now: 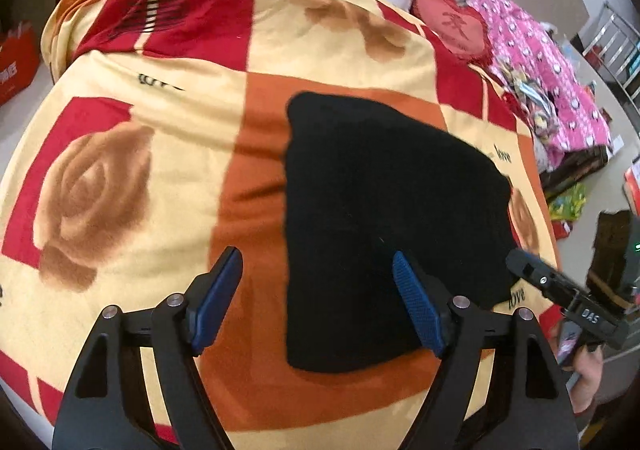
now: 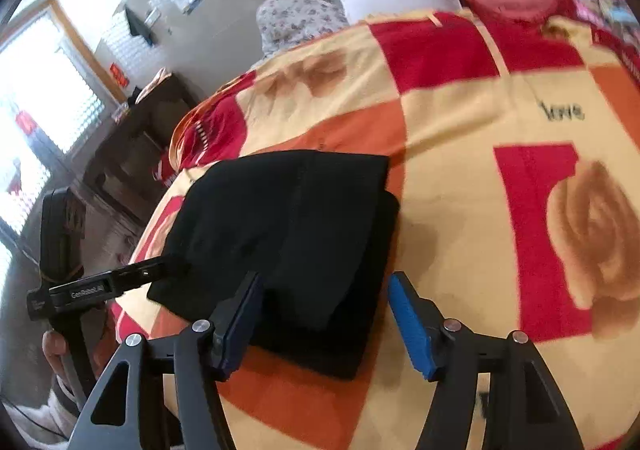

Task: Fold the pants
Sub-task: 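Press and square the folded pants bundle with both grippers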

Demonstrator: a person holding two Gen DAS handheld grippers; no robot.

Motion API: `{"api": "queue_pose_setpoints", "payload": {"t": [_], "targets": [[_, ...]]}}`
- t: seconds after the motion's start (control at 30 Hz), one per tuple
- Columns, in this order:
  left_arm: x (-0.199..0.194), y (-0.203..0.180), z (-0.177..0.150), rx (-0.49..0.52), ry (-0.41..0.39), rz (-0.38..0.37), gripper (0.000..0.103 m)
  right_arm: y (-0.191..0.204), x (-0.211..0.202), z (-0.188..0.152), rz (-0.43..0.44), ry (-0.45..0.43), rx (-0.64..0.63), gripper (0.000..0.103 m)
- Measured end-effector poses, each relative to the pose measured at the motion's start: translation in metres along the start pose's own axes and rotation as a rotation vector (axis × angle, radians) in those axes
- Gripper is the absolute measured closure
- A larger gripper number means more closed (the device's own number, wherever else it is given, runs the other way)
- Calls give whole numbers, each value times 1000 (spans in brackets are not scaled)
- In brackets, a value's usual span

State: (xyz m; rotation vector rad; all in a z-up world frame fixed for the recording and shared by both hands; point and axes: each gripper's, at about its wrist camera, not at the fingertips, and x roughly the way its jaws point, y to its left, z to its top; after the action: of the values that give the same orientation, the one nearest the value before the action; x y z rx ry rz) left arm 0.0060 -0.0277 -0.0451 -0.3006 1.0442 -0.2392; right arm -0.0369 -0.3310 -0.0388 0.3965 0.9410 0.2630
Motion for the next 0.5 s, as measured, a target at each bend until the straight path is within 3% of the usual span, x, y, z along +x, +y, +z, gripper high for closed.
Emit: {"api": "queue_pose_setpoints", "payload": {"t": [0.07,0.17,0.2,0.33,0.5], "targets": [[5,1,1,-15,20,-25,25,-11,9,1,71,4,60,40],[16,-4,0,-2,46,-71,24,-10,21,1,112,1,53,37],[19,-6,1,1,48,-87,25,-8,23,1,117,-16,44,38],[17,-19,5,44,51,-104,26,3,17,7,101,-39,2,55],[0,-41,30,117,-12,-119,27,21,3,37,81,-94,-77,59]]}}
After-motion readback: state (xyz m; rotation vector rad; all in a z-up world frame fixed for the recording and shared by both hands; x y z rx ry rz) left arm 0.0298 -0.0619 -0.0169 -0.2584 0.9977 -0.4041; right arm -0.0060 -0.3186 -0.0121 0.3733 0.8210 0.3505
